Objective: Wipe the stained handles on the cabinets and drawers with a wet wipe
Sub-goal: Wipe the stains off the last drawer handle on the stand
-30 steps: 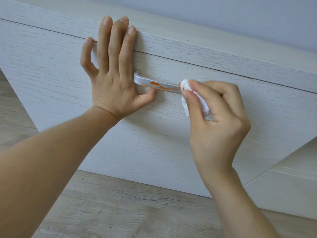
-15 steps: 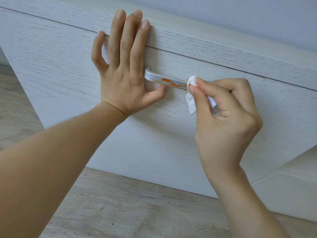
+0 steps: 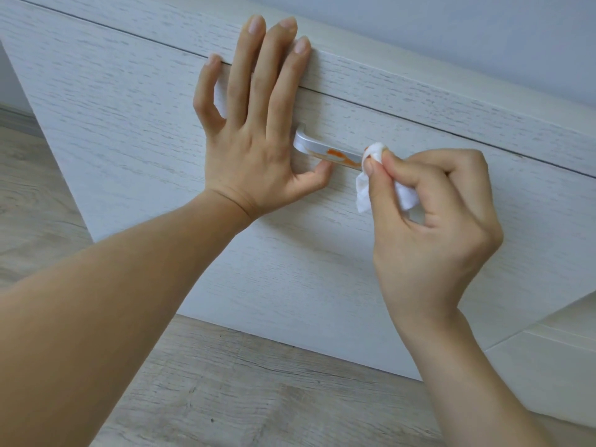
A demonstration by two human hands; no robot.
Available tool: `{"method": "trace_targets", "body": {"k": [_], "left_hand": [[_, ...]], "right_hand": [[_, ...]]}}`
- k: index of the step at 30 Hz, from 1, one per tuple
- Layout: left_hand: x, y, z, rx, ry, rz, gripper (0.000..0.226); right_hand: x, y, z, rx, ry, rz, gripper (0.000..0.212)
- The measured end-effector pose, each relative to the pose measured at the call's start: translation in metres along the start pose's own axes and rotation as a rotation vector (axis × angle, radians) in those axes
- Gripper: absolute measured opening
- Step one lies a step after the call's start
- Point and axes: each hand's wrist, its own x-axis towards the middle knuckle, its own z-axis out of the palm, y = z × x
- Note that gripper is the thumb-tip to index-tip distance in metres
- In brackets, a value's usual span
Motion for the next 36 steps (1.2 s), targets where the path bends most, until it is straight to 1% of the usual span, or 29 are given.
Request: {"method": "trace_targets", "body": {"k": [6,15,27,31,36], "left_hand": [[0.001,0.002,-0.001,-0.019,0.0,-0.008,0.086],[0.0,0.001,0.0,-0.022,0.002,-0.008,0.087],[-0.001,0.001,0.001,-0.022,0.004,-0.013,0.087],[-0.001,0.001,0.001,-0.027,0.008,-0.004,0.085],[-0.002,0.001,0.002,-0.032,0.014,-0.011,0.086]], "right_hand": [[0.003,0.003,-0.004,0.006,-0.044,-0.045,0.003],[0.002,-0.002,0.001,-0.01,-0.009,-0.009,0.004],[0.002,0.001,0.002,-0.019,-0.057,-0.087,0.004],[0.0,0.002,-0.003,0.006,-0.032,-0.058,0.005],[0.002,0.002,0.005,-0.019,-0.045,-0.062,0.006]]}}
